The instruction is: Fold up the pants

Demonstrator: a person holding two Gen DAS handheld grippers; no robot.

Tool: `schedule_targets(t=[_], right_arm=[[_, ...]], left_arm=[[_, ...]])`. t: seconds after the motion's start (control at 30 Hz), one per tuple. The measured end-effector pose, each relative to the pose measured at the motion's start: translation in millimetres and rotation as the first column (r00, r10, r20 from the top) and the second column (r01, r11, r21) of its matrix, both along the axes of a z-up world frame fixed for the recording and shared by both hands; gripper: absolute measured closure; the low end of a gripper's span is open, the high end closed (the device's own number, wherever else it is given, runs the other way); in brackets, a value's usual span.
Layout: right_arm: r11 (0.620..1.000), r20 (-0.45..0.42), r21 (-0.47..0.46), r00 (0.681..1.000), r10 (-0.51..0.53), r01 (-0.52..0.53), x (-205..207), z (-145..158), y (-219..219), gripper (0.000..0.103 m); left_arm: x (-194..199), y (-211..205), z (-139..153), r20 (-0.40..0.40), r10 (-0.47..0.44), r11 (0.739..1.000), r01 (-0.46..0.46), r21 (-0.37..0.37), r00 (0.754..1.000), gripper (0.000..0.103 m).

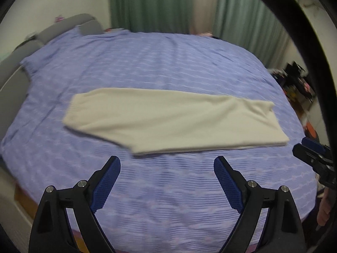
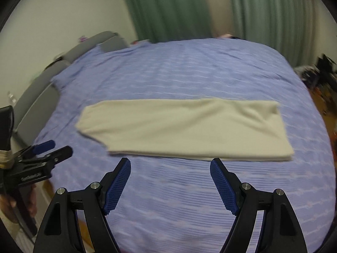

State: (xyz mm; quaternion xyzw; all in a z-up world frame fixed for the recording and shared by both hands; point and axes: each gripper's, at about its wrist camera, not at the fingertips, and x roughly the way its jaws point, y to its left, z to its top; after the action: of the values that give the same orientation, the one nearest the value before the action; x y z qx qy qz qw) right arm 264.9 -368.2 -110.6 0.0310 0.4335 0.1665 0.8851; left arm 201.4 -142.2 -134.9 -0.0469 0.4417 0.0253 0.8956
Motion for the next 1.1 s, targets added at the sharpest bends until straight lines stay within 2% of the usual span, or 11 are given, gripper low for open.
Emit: schedule_targets(t=[0.17,0.3,0.43,0.67,0.77,0.93,1.1], right_arm=[[0.998,0.012,0.019,0.999,0.053,-0.053,-15.0,7.9,94.6,0.025],[1.000,-0.026,-0.018,1.000,0.010,-0.010,-18.8,-0.9,167.9,0.025],[0.998,-0.053,-0.027,0.997,-0.053,0.051,-14.1,-16.3,216.2,0.025],[0.993,-0.099,-0.090,0.991,-0.088,0.079,16.9,-62.2,262.9,0.025],[0.988,-0.116,-0.125,0.988,-0.100,0.086,33.2,-90.0,275.2,0.025],[0.982,-0.159,-0.114,0.973,-0.167,0.150,58.9,-143.8,292.5,0.025],[0.971,-0.213,-0.077,0.948,-0.239,0.227,79.8,-187.7,304.8,0.025]], left_arm=[[-9.3,92.9,5.2,0.034,0.025,0.999,-0.024,-0.031,0.999,0.010],[-6.5,170.4,-3.5,0.019,-0.010,1.000,0.010,-0.017,1.000,0.009],[3.1,236.7,-17.6,0.005,0.001,1.000,-0.001,-0.003,1.000,0.009],[36.6,300.6,-63.1,-0.026,0.059,0.997,-0.060,-0.046,0.998,0.009],[57.6,318.6,-89.4,-0.022,0.082,0.995,-0.084,-0.060,0.996,0.009],[98.5,345.6,-133.2,-0.016,0.140,0.987,-0.141,-0.075,0.990,0.009],[139.6,372.1,-180.5,-0.058,0.194,0.957,-0.202,-0.207,0.979,0.009]])
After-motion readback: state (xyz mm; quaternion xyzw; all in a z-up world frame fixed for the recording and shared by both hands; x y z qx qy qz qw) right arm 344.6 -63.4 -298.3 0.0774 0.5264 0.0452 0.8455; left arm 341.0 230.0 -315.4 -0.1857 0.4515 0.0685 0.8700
